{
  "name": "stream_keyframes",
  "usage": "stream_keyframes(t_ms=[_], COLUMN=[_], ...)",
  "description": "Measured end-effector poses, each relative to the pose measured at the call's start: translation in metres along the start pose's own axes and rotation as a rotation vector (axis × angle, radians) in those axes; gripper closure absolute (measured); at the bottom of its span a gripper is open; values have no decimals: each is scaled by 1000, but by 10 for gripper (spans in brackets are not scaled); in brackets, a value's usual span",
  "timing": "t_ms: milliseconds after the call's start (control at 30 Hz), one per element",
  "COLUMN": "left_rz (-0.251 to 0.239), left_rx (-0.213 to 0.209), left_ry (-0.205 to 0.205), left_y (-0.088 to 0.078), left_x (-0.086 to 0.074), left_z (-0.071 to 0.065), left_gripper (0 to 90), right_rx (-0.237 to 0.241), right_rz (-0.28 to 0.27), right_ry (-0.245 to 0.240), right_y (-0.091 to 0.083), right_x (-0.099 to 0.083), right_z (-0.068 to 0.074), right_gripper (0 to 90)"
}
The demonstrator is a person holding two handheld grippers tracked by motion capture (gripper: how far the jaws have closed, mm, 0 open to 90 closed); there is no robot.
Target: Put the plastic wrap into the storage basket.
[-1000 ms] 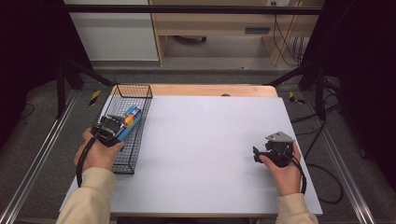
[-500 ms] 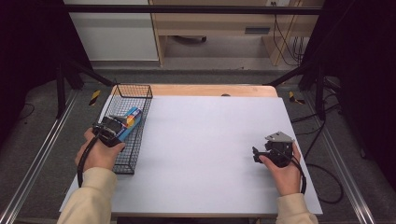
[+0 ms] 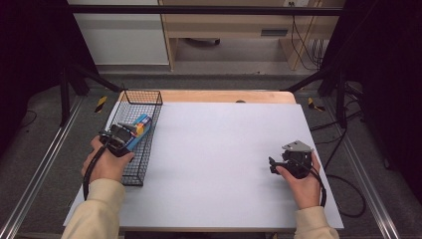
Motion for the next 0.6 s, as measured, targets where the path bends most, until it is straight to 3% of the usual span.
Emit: stream_keyframes(t_ms=[233, 500, 600], left_rz=[-57, -134, -174], left_rx=[18, 24, 49], left_ry=[-4, -51, -56], left_y=[-4, -11, -19], left_x=[3, 2, 3], left_z=[-2, 0, 1], left_gripper=[256, 189, 176], right_rx=[1, 0, 0], right_rz=[2, 6, 5], right_ry=[-1, -11, -11], right_y=[0, 1, 0], right_x=[0, -1, -1], right_z=[0, 1, 1], right_gripper=[92, 91, 91])
Point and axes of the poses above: each handheld gripper's, and its own axes: y roughly forward along the jaws, x roughly out of its top, z roughly to its left, the point moved 7 cm from there along y, roughly forward along the jaws, and after that the axes turned 13 degrees about y, right-handed, at the moved point
